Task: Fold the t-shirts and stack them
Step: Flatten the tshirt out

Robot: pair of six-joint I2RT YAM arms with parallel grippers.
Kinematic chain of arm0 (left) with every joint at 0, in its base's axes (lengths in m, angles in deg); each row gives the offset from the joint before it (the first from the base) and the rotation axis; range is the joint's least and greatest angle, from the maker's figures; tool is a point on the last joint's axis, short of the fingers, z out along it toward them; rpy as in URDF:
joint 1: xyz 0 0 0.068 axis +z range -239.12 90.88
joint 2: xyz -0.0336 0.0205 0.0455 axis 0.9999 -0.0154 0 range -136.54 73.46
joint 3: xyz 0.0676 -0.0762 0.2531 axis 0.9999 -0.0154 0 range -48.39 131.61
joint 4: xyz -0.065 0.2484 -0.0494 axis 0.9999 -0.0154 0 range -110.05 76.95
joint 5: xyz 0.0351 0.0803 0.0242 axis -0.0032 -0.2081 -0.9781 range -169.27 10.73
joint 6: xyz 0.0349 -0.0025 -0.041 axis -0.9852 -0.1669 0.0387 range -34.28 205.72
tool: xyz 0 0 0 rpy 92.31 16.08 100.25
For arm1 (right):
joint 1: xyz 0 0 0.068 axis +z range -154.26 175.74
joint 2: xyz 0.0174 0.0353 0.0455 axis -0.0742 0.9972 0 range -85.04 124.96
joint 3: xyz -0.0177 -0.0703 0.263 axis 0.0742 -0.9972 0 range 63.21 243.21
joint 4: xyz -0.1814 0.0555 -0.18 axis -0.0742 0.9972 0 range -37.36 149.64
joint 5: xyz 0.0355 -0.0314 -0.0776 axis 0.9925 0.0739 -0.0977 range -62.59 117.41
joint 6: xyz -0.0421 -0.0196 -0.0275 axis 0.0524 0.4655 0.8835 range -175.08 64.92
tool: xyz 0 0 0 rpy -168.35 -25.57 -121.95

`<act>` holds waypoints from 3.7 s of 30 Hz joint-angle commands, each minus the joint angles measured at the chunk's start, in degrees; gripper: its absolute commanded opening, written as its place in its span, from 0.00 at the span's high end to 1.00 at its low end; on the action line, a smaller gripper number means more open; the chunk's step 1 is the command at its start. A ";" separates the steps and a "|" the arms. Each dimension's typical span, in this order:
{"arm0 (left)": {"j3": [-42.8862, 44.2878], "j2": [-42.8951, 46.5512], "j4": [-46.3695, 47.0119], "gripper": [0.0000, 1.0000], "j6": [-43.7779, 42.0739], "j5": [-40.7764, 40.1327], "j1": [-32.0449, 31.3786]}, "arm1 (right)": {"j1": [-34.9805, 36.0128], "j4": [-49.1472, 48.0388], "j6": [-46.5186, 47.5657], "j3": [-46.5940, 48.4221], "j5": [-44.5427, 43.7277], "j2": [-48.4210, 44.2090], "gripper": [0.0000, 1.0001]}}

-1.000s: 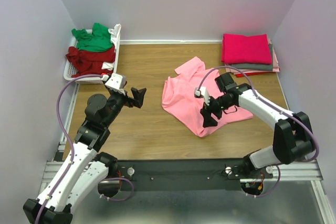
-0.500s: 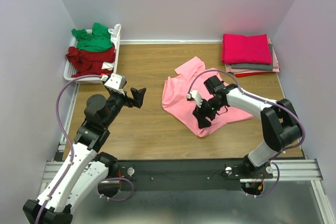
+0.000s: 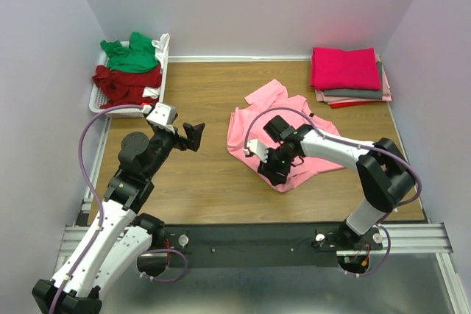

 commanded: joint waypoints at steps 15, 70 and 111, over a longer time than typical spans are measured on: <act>-0.32 0.00 1.23 0.02 -0.87 -1.53 0.28 | 1.76 0.69 1.19 7.78 -13.87 1.61 0.37; -0.32 4.22 0.44 0.02 -0.87 -7.51 0.37 | 5.72 20.65 0.14 36.96 13.55 16.56 0.29; 0.03 0.44 0.71 0.02 -0.96 -3.64 0.63 | -8.18 4.21 -15.86 24.49 11.09 22.00 0.44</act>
